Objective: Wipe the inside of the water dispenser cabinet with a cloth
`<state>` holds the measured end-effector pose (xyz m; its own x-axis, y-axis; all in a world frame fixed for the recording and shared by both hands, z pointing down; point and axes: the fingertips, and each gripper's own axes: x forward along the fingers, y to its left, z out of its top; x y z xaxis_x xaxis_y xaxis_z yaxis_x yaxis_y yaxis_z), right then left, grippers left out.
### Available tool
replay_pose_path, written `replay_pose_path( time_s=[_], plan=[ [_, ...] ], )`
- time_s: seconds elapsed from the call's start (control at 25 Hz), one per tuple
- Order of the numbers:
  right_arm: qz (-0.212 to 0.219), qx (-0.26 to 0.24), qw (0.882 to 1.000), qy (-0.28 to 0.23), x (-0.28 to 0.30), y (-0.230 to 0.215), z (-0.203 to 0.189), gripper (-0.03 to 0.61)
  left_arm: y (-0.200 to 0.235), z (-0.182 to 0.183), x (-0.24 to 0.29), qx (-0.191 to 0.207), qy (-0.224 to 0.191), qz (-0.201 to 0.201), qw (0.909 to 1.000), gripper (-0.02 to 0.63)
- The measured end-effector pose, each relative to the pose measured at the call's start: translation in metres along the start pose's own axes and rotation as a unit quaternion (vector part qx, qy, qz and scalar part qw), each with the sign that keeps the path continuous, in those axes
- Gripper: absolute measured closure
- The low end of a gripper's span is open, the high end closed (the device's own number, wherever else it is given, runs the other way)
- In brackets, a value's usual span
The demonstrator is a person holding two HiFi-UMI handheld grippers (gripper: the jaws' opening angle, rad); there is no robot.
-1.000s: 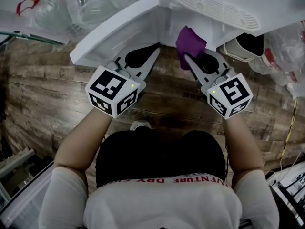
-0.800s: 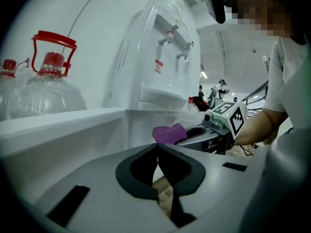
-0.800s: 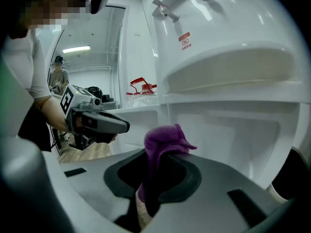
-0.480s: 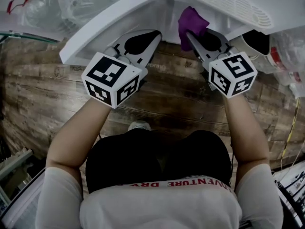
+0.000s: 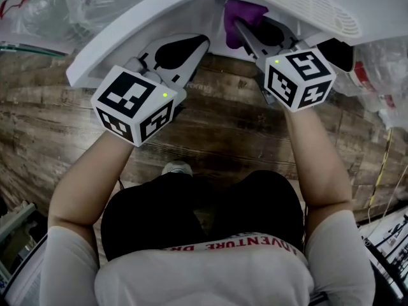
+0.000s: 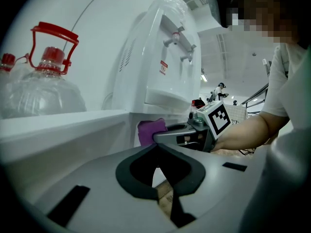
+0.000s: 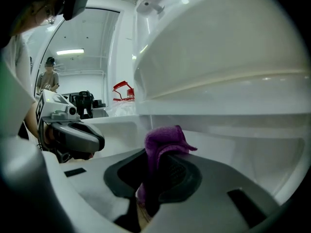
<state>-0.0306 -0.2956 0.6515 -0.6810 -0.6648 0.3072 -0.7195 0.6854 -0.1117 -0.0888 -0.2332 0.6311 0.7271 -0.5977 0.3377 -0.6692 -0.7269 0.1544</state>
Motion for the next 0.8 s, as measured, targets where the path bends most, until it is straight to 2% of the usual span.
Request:
replay_pose_path(
  time_s=[0.4,0.8],
  plan=[
    [-0.009,-0.005,1.0,-0.007,0.02,0.0,0.006,0.514,0.002,-0.007,0.005,-0.015,0.009,-0.011,0.9998,0.586],
    [-0.019,0.005,1.0,-0.012,0.033,-0.006,-0.002,0.514,0.015,-0.009,0.004,-0.036,0.003,0.005,0.9993,0.586]
  ],
)
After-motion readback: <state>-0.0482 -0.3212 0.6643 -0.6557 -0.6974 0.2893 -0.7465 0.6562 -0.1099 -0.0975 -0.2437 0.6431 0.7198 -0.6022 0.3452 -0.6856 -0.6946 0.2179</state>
